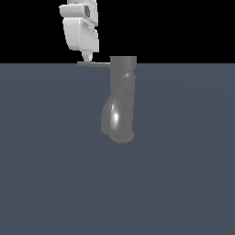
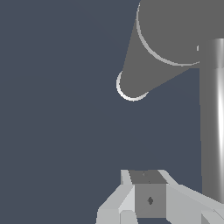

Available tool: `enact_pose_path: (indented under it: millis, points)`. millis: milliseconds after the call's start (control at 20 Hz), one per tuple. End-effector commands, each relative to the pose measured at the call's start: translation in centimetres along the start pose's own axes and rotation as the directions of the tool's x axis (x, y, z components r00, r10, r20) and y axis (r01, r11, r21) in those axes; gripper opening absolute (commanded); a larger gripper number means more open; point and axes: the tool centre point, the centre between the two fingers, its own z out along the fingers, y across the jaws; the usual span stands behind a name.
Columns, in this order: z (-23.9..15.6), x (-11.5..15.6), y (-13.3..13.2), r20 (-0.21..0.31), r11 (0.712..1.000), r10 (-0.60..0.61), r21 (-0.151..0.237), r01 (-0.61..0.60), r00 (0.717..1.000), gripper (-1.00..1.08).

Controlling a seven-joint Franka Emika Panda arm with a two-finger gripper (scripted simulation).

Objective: Turn on the faucet by rotating a designated handle.

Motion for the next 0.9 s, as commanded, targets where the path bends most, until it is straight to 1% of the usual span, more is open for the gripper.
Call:
enact_pose_path:
  millis: [0,850]
  points:
    - [0.0,0.0,0.0,0.0,1.0,0.0,0.0,0.0,1.0,-1.0]
    - [0.0,0.4,4.7,0.0,1.0,0.0,0.0,0.0,1.0,-1.0]
